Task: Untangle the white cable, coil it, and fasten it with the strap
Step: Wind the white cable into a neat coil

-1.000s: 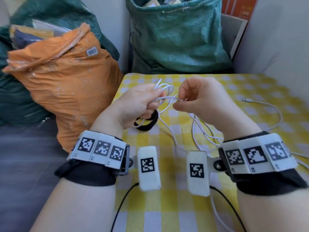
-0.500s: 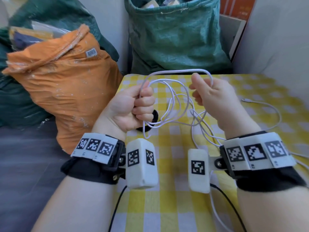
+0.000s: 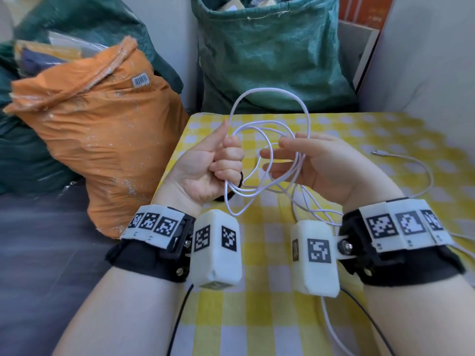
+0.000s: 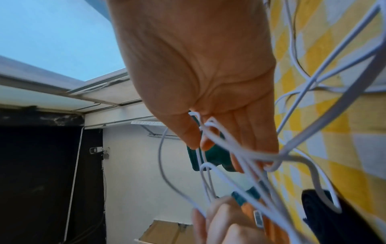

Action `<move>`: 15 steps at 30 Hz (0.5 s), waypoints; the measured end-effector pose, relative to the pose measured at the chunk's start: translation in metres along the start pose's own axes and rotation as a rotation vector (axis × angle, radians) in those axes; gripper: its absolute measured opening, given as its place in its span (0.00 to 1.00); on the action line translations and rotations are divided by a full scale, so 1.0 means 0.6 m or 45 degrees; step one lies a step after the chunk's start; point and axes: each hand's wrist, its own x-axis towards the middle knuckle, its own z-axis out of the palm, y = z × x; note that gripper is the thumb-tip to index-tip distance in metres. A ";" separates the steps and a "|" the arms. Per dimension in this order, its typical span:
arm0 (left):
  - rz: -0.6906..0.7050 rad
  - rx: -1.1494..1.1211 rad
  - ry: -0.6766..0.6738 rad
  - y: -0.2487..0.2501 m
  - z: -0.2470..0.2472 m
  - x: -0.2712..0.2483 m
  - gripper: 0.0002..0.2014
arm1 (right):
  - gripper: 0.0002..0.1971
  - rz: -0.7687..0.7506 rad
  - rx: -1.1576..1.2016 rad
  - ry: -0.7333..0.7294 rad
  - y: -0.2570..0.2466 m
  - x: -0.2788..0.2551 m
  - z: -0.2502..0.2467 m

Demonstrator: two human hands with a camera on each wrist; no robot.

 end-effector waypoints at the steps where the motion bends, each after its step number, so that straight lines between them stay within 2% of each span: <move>1: 0.006 0.029 0.046 -0.001 0.002 0.000 0.19 | 0.02 0.003 0.063 -0.037 0.000 0.000 0.003; 5: 0.001 0.220 0.210 -0.008 0.008 0.003 0.19 | 0.05 -0.012 0.118 -0.126 0.001 -0.003 0.005; 9: -0.002 0.272 0.288 -0.006 0.008 -0.001 0.22 | 0.09 -0.023 0.032 -0.011 0.006 0.001 -0.005; 15: 0.045 0.435 0.293 0.001 0.007 -0.013 0.21 | 0.02 -0.022 0.166 0.059 0.000 0.007 -0.018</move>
